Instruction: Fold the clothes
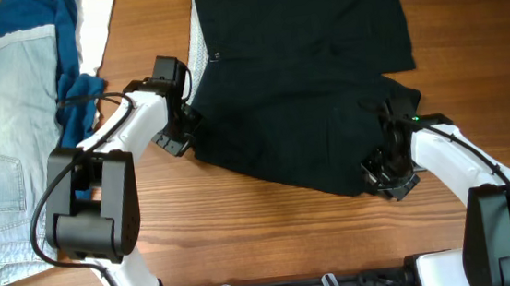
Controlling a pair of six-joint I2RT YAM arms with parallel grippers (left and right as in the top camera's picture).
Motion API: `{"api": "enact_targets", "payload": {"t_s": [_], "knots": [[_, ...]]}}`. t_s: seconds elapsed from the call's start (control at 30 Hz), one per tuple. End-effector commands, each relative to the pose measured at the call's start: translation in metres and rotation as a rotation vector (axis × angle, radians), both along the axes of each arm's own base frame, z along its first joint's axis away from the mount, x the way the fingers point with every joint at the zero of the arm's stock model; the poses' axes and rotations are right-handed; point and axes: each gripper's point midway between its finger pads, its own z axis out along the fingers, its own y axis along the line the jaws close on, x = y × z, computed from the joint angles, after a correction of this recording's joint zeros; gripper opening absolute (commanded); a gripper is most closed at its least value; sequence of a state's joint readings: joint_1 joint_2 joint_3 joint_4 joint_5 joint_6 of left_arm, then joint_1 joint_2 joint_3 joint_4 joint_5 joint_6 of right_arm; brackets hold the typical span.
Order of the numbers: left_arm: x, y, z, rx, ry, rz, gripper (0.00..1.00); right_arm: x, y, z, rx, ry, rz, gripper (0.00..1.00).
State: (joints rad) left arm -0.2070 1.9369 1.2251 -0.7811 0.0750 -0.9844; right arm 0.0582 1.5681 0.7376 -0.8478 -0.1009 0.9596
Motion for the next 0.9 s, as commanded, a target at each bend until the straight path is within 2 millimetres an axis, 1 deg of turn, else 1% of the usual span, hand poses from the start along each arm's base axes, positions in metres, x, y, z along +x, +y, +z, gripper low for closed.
{"api": "enact_targets", "payload": {"t_s": [0.0, 0.07, 0.1, 0.13, 0.17, 0.2, 0.23, 0.27, 0.3, 0.33, 0.37, 0.43, 0.47, 0.53, 0.57, 0.6, 0.67, 0.7, 0.77, 0.8, 0.83, 0.87], "knots": [[-0.011, 0.006, 0.004, 0.027, 0.022, -0.037, 0.04, 0.0, -0.03, -0.007, -0.129, 0.004, -0.011, 0.04], [-0.014, 0.008, 0.008, 0.033, 0.021, -0.126, 0.04, 0.019, -0.035, 0.0, -0.089, -0.058, 0.066, 0.04], [-0.013, 0.011, 0.013, 0.029, 0.01, -0.126, 0.04, 0.032, -0.036, 0.006, -0.056, -0.099, 0.11, 0.04], [-0.01, 0.014, 0.023, 0.022, -0.016, -0.122, 0.04, 0.048, -0.04, 0.017, -0.025, -0.148, 0.14, 0.04], [-0.007, 0.015, 0.036, 0.008, -0.055, -0.136, 0.04, 0.067, -0.045, 0.033, 0.011, -0.211, 0.161, 0.04], [-0.003, 0.016, 0.053, -0.007, -0.108, -0.153, 0.04, 0.085, -0.05, 0.051, 0.041, -0.278, 0.174, 0.04], [-0.001, 0.017, 0.07, -0.009, -0.157, -0.174, 0.04, 0.098, -0.054, 0.067, 0.059, -0.327, 0.182, 0.04], [-0.001, 0.017, 0.091, -0.007, -0.215, -0.206, 0.04, 0.117, -0.061, 0.091, 0.071, -0.402, 0.192, 0.04], [-0.003, 0.017, 0.11, -0.007, -0.267, -0.221, 0.04, 0.132, -0.065, 0.114, 0.079, -0.461, 0.206, 0.04], [-0.006, 0.016, 0.124, -0.01, -0.301, -0.224, 0.04, 0.141, -0.069, 0.133, 0.073, -0.5, 0.216, 0.04], [-0.009, 0.014, 0.142, -0.013, -0.35, -0.23, 0.04, 0.153, -0.071, 0.158, 0.058, -0.552, 0.253, 0.04], [-0.014, 0.01, 0.161, -0.018, -0.403, -0.243, 0.04, 0.162, -0.073, 0.187, 0.034, -0.604, 0.288, 0.04], [-0.019, 0.006, 0.171, -0.023, -0.43, -0.256, 0.04, 0.165, -0.074, 0.206, 0.019, -0.633, 0.309, 0.04], [-0.026, -0.001, 0.179, -0.03, -0.446, -0.281, 0.04, 0.162, -0.074, 0.231, -0.005, -0.665, 0.346, 0.04], [-0.031, -0.007, 0.182, -0.034, -0.449, -0.3, 0.04, 0.156, -0.073, 0.244, -0.013, -0.675, 0.37, 0.04], [-0.039, -0.016, 0.184, -0.041, -0.443, -0.331, 0.04, 0.144, -0.07, 0.255, -0.018, -0.676, 0.391, 0.04], [-0.051, -0.028, 0.182, -0.05, -0.414, -0.371, 0.04, 0.123, -0.069, 0.267, -0.049, -0.671, 0.401, 0.04], [-0.062, -0.035, 0.178, -0.054, -0.378, -0.385, 0.04, 0.112, -0.071, 0.276, -0.084, -0.677, 0.41, 0.04], [-0.077, -0.041, 0.173, -0.045, -0.327, -0.407, 0.04, 0.092, -0.076, 0.287, -0.151, -0.671, 0.402, 0.04], [-0.085, -0.042, 0.171, -0.03, -0.304, -0.416, 0.04, 0.083, -0.076, 0.292, -0.164, -0.672, 0.402, 0.04], [-0.092, -0.039, 0.169, -0.002, -0.278, -0.405, 0.04, 0.075, -0.074, 0.296, -0.17, -0.675, 0.41, 0.04], [-0.102, -0.031, 0.169, 0.04, -0.248, -0.356, 0.04, 0.07, -0.073, 0.298, -0.173, -0.675, 0.423, 0.04]]}}
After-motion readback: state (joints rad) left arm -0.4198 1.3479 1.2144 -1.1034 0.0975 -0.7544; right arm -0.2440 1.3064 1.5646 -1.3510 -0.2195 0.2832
